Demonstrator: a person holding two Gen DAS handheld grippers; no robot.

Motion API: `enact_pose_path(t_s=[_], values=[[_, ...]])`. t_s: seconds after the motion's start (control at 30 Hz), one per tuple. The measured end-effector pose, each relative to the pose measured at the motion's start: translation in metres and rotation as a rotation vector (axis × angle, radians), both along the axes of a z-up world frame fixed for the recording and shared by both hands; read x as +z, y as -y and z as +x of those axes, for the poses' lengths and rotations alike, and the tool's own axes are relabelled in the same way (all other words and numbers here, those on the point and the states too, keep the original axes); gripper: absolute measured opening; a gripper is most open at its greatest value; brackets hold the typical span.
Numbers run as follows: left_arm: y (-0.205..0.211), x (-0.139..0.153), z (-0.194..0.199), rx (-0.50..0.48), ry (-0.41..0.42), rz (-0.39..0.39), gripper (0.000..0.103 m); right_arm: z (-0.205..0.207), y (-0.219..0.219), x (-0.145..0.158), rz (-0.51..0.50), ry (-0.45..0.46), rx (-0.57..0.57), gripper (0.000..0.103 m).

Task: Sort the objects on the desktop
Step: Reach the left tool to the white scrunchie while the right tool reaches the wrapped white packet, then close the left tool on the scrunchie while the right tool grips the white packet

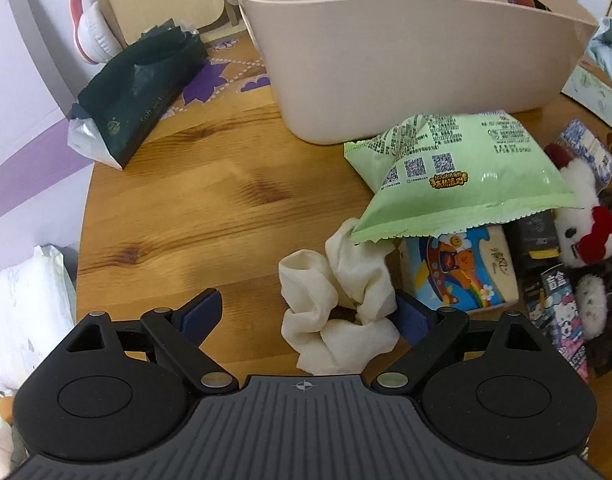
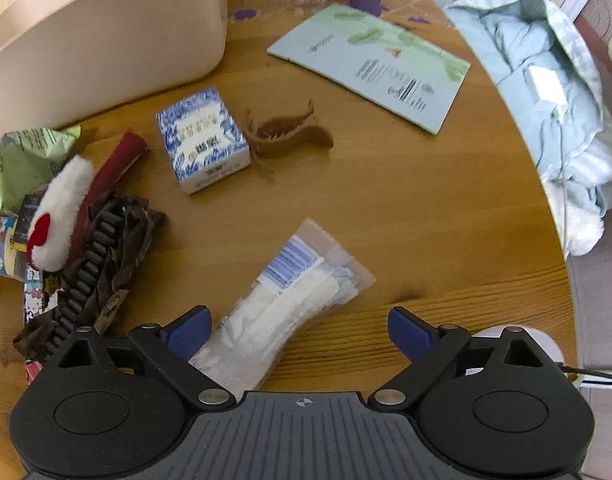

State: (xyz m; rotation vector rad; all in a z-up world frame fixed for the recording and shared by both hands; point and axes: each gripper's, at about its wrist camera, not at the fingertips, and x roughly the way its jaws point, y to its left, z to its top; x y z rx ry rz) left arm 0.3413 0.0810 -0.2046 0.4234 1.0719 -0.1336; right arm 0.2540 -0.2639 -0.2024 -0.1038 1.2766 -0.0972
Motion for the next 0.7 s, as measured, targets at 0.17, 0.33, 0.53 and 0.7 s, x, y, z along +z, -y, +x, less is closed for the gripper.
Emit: enact_pose_path(t_s=[0.17,0.33,0.53,0.7], values=[[-0.002,-0.003,0.002,-0.003,0.006,-0.027,0.091,0.001,-0.004,-0.006,0.008,-0.024,-0.009,0.096],[-0.013,-0.008,0.016,0.105,-0.050,-0.115,0.095,0.003,-0.010,-0.012,0.021,-0.055,0.024,0.103],[-0.011,-0.010,0.016,0.078,-0.043,-0.111,0.096,0.003,-0.014,-0.012,0.019,-0.074,0.035,0.103],[-0.008,-0.006,0.006,0.051,0.005,-0.125,0.054,-0.004,-0.017,-0.010,0.017,-0.042,0.039,0.097]])
